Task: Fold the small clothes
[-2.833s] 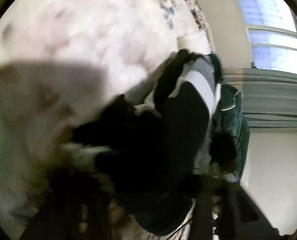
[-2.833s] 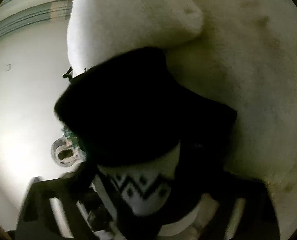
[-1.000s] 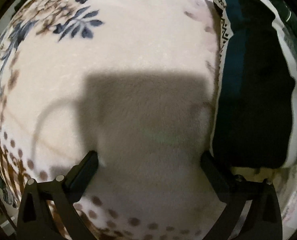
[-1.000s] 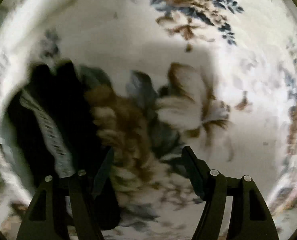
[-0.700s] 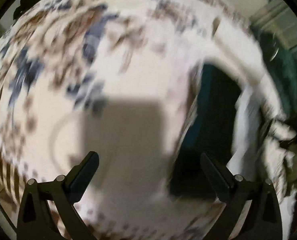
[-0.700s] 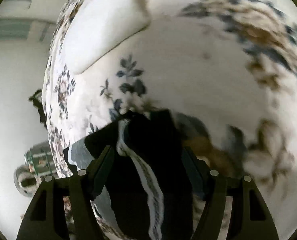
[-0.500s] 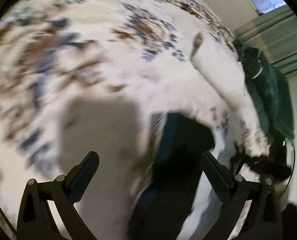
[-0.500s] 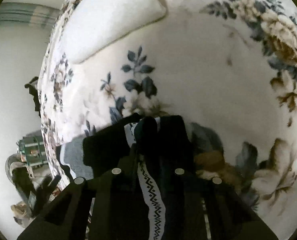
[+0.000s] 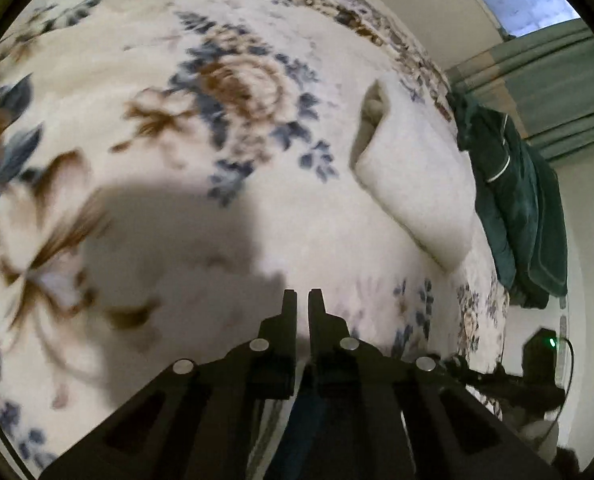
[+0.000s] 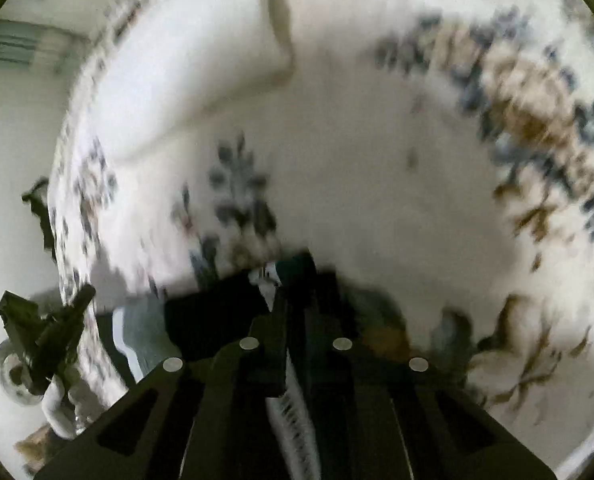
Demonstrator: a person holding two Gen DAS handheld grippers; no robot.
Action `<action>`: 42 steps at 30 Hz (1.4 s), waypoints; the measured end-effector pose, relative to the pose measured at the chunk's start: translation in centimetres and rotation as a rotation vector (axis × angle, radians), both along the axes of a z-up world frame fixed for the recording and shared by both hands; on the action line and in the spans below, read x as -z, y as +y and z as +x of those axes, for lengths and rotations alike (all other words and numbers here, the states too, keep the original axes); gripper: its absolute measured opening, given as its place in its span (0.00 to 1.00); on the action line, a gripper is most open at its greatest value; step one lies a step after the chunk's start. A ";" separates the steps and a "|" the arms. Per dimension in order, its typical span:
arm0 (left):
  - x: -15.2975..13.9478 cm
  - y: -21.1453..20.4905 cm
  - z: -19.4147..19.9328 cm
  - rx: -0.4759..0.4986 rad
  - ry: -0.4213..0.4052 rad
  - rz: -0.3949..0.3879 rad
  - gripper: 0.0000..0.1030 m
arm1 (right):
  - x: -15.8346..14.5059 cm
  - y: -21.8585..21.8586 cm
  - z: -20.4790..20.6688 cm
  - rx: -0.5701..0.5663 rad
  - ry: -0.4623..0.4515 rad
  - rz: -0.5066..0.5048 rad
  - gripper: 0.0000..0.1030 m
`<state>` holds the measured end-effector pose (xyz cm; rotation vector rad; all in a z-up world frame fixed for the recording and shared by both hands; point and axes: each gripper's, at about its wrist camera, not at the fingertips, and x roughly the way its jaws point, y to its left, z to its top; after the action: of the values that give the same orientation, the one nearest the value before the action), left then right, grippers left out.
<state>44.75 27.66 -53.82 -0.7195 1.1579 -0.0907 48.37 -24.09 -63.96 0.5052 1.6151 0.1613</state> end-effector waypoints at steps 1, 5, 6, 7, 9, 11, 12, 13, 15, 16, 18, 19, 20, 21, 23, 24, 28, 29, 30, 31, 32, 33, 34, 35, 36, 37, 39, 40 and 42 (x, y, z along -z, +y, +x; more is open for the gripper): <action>0.0 0.0 -0.9 0.009 0.016 0.016 0.15 | -0.1 -0.1 0.1 -0.003 0.023 0.013 0.18; 0.1 0.8 -7.5 -0.015 0.044 0.039 0.46 | -3.7 -0.3 0.4 -0.033 -0.031 -0.014 0.51; 0.1 0.8 -8.7 -0.025 0.044 0.026 0.46 | -4.7 0.3 0.7 -0.055 -0.046 0.021 0.51; 0.3 0.5 -10.5 -0.032 0.050 0.007 0.46 | -5.3 1.4 1.1 -0.087 -0.050 0.059 0.51; 0.5 -0.2 -13.9 -0.040 0.058 -0.016 0.46 | -6.3 5.2 1.9 -0.195 -0.052 0.136 0.51; 1.0 -1.3 -16.9 -0.040 0.065 -0.045 0.46 | -6.9 11.0 2.7 -0.356 -0.050 0.192 0.51; 1.2 -1.8 -17.5 -0.039 0.068 -0.059 0.46 | -6.8 13.8 2.9 -0.423 -0.044 0.213 0.51; 1.7 -2.3 -18.2 -0.038 0.072 -0.077 0.46 | -6.5 16.4 3.0 -0.475 -0.031 0.230 0.51; 2.8 -3.4 -18.9 -0.040 0.082 -0.105 0.46 | -5.0 21.8 3.3 -0.588 0.001 0.230 0.51; 3.2 -3.8 -19.0 -0.040 0.076 -0.118 0.44 | -4.1 24.1 3.4 -0.639 0.010 0.200 0.51; 3.3 -4.7 -19.2 -0.037 0.048 -0.104 0.42 | -1.8 27.7 3.4 -0.729 0.071 0.134 0.51; 3.1 -5.3 -19.3 -0.024 0.022 -0.088 0.22 | -0.6 29.0 3.4 -0.759 0.110 0.114 0.51; 3.1 -5.7 -19.2 -0.011 0.020 -0.079 0.17 | 0.5 30.1 3.1 -0.796 0.143 0.086 0.38; 3.0 -6.1 -19.2 0.007 0.015 -0.066 0.14 | 0.8 30.8 2.9 -0.831 0.136 0.069 0.14; 2.8 -6.3 -19.7 0.000 -0.010 -0.075 0.12 | 1.1 31.6 3.2 -0.818 0.085 -0.002 0.04; 2.8 -6.3 -19.9 -0.001 -0.019 -0.084 0.11 | 0.9 31.5 3.4 -0.802 0.068 -0.022 0.04; 3.0 -6.0 -20.4 0.006 -0.012 -0.099 0.12 | 1.7 31.8 4.3 -0.755 0.072 -0.043 0.04; 3.1 -5.7 -20.4 0.007 0.006 -0.113 0.13 | 2.0 31.8 4.0 -0.761 0.100 -0.033 0.05; 3.0 -5.3 -20.3 -0.001 0.022 -0.129 0.16 | 1.9 31.7 3.9 -0.750 0.112 -0.022 0.05; 2.9 -4.8 -20.2 -0.011 0.040 -0.144 0.20 | 1.6 31.0 4.0 -0.728 0.124 0.002 0.09; 2.5 -4.2 -20.1 -0.029 0.062 -0.137 0.22 | 0.7 29.8 4.0 -0.693 0.142 0.039 0.20; 2.0 -3.8 -20.1 -0.040 0.064 -0.130 0.26 | -0.2 28.5 3.9 -0.660 0.147 0.062 0.29; 1.5 -3.3 -20.1 -0.048 0.060 -0.118 0.42 | -1.4 26.7 3.7 -0.614 0.132 0.090 0.50; 0.8 -2.9 -20.0 -0.054 0.054 -0.099 0.53 | -3.3 23.3 3.4 -0.539 0.091 0.118 0.60; 0.2 -2.5 -20.1 -0.060 0.049 -0.074 0.67 | -4.4 20.6 2.9 -0.489 0.065 0.125 0.60; 0.0 -2.3 -20.2 -0.065 0.048 -0.062 0.68 | -5.3 17.8 2.1 -0.435 0.050 0.124 0.60; 0.0 -2.0 -20.6 -0.065 0.069 -0.031 0.68 | -6.2 10.5 -0.6 -0.284 0.072 0.092 0.60; 0.3 -2.0 -20.8 -0.064 0.085 -0.016 0.68 | -6.1 7.3 -2.3 -0.214 0.091 0.081 0.60; 1.3 -2.1 -21.6 -0.063 0.135 0.009 0.68 | -5.3 0.1 -7.3 -0.048 0.154 0.041 0.60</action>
<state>23.13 25.52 -55.08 -0.7629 1.2620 0.0161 41.08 -24.01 -58.64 0.5206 1.7784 0.1957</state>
